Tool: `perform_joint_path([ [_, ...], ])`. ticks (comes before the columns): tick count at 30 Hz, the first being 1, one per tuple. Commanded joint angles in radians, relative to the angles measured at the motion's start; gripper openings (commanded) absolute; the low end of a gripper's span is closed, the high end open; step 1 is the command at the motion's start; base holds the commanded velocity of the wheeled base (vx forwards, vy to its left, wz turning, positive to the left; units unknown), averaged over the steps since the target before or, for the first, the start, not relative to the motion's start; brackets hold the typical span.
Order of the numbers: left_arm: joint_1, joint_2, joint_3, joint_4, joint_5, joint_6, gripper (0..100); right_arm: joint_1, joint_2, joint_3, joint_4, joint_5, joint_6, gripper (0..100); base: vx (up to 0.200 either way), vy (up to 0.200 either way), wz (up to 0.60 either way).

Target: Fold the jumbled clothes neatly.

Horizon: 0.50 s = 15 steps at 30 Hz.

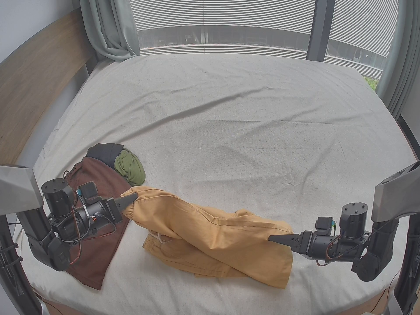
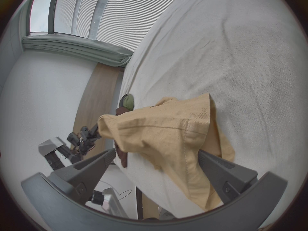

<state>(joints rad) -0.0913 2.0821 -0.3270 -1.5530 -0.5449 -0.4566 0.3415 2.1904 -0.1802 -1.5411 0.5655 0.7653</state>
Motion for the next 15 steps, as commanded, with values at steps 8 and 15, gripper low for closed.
perform_joint_path([
  [8, 0.004, 0.006, -0.001, -0.001, 0.0, -0.001, 0, -0.091, -0.124, 0.038, -0.001, 0.099, -0.004, 100, 0.0, 0.0, 0.0],
  [15, 0.001, 0.001, 0.002, -0.001, 0.0, -0.001, 0, -0.09, -0.058, 0.008, -0.001, 0.097, -0.008, 100, 0.0, 0.0, 0.0],
])
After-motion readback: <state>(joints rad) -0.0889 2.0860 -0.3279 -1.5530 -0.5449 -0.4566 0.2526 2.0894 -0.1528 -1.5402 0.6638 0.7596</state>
